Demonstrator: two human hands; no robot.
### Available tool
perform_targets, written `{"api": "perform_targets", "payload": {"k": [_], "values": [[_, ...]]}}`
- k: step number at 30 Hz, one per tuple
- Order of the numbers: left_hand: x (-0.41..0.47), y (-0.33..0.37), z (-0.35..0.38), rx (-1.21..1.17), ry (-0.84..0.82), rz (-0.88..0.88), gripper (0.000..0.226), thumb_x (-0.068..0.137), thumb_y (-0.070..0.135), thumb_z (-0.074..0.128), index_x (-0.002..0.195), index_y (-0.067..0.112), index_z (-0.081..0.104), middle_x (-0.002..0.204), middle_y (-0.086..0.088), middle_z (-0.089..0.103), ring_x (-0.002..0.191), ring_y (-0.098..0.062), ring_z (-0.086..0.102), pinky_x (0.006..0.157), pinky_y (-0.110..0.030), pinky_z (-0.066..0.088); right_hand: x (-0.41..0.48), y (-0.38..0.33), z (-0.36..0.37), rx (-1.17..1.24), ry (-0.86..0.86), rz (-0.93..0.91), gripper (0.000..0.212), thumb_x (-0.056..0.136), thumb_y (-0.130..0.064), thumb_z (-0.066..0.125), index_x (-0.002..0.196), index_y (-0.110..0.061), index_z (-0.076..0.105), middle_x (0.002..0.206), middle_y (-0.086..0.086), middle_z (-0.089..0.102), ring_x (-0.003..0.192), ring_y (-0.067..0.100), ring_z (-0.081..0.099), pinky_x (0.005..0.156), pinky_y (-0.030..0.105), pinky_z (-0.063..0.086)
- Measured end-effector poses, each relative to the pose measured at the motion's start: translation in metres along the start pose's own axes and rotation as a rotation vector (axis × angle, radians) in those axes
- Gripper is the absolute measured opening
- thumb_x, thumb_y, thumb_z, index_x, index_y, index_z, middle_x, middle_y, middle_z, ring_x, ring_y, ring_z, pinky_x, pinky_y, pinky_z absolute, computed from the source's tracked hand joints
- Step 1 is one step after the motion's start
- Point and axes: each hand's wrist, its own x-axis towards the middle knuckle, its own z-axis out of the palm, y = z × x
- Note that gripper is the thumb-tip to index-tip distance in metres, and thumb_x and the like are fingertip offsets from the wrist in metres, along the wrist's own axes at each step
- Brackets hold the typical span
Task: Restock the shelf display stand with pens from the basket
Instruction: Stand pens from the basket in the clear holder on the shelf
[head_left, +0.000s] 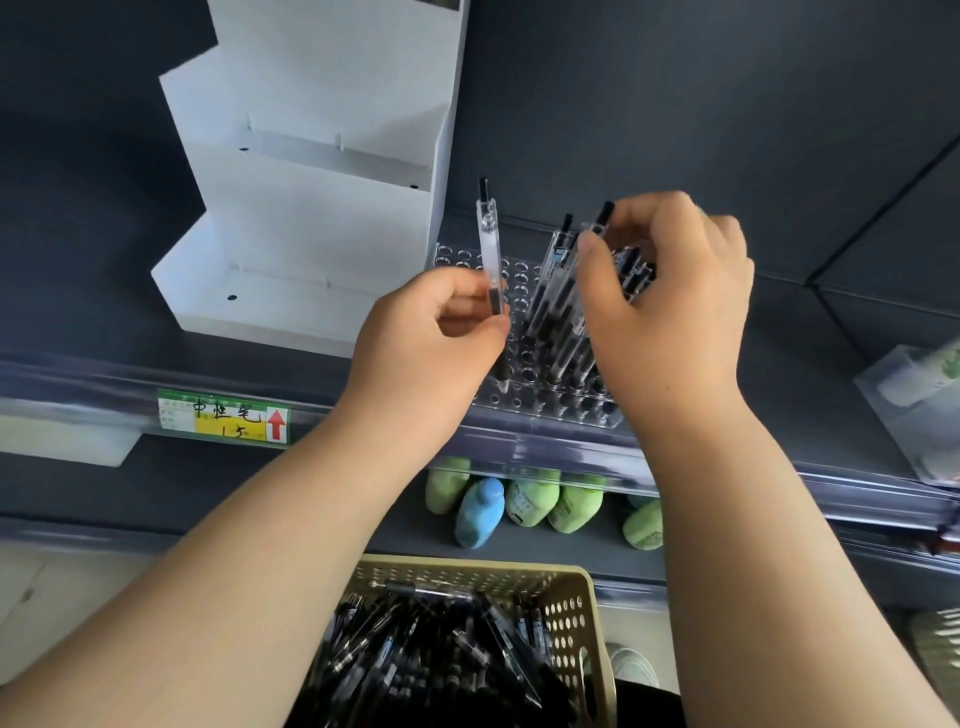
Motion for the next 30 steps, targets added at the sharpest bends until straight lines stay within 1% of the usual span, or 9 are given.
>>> {"api": "perform_targets", "payload": {"k": [6,9,13,17,19,22,24,26,30], "values": [[-0.001,-0.002,0.003,0.028,-0.011,0.004,0.023,0.082,0.014,0.069,0.09,0.035,0.062,0.083,0.014,0.067,0.078,0.001,0.063,0.081,-0.022,0.054,0.001,0.0,-0.002,0.02,-0.026,0.012,0.014,0.086,-0.033,0.055,0.092,-0.021,0.058,0.074,-0.018,0.054,0.08,0.012,0.042,0.07,0.025,0.019],[0.0,-0.003,0.005,0.026,-0.007,-0.009,0.022,0.082,0.014,0.069,0.097,0.029,0.064,0.086,0.013,0.068,0.081,0.0,0.064,0.082,-0.023,0.053,0.002,-0.001,-0.004,0.017,-0.029,0.01,0.013,0.085,-0.033,0.056,0.091,-0.022,0.058,0.071,-0.02,0.052,0.081,0.012,0.044,0.069,0.024,0.017],[0.002,-0.003,0.006,0.052,-0.008,-0.002,0.02,0.082,0.014,0.069,0.095,0.029,0.064,0.086,0.013,0.068,0.081,0.0,0.064,0.082,-0.024,0.054,0.004,-0.001,-0.006,0.016,-0.038,0.021,0.012,0.085,-0.035,0.055,0.091,-0.024,0.058,0.066,-0.026,0.048,0.082,0.012,0.045,0.07,0.023,0.017],[0.005,-0.002,0.005,0.077,-0.001,0.021,0.02,0.082,0.013,0.069,0.094,0.029,0.064,0.087,0.013,0.068,0.082,0.0,0.064,0.082,-0.022,0.053,0.002,0.002,-0.001,-0.04,-0.073,0.006,0.016,0.084,-0.034,0.057,0.093,-0.022,0.063,0.074,-0.022,0.052,0.085,0.012,0.045,0.071,0.024,0.016],[0.006,-0.002,0.006,0.085,0.001,0.028,0.021,0.082,0.013,0.068,0.09,0.032,0.063,0.086,0.013,0.068,0.081,0.001,0.064,0.08,-0.018,0.052,0.001,0.004,0.002,-0.068,-0.082,-0.002,0.018,0.083,-0.033,0.059,0.097,-0.023,0.064,0.08,-0.018,0.058,0.088,0.015,0.047,0.074,0.026,0.019],[0.008,-0.003,0.006,0.098,0.002,0.033,0.019,0.082,0.013,0.069,0.093,0.028,0.064,0.086,0.013,0.068,0.08,0.002,0.063,0.079,-0.017,0.052,0.001,0.004,0.004,-0.084,-0.066,-0.034,0.024,0.08,-0.028,0.061,0.103,-0.025,0.065,0.084,-0.011,0.064,0.085,0.016,0.045,0.073,0.028,0.022],[0.01,-0.003,0.007,0.107,0.01,0.04,0.018,0.082,0.013,0.069,0.094,0.026,0.065,0.086,0.013,0.068,0.081,0.001,0.064,0.08,-0.019,0.052,0.001,0.005,0.005,-0.1,-0.047,-0.059,0.02,0.079,-0.026,0.062,0.098,-0.027,0.069,0.086,-0.009,0.066,0.087,0.022,0.051,0.073,0.029,0.023],[0.012,-0.003,0.007,0.131,0.01,0.056,0.019,0.082,0.014,0.069,0.097,0.025,0.065,0.086,0.014,0.068,0.082,0.001,0.064,0.08,-0.017,0.052,0.0,0.007,0.006,-0.117,-0.034,-0.073,0.016,0.08,-0.025,0.064,0.093,-0.028,0.072,0.089,-0.008,0.067,0.089,0.024,0.053,0.074,0.03,0.024],[0.014,-0.002,0.007,0.218,-0.013,0.133,0.017,0.083,0.016,0.069,0.098,0.024,0.068,0.082,0.017,0.067,0.08,0.005,0.063,0.072,-0.004,0.047,0.0,0.008,0.007,-0.135,0.007,-0.092,0.016,0.079,-0.023,0.063,0.09,-0.028,0.074,0.086,-0.005,0.066,0.086,0.027,0.055,0.072,0.031,0.027]]}}
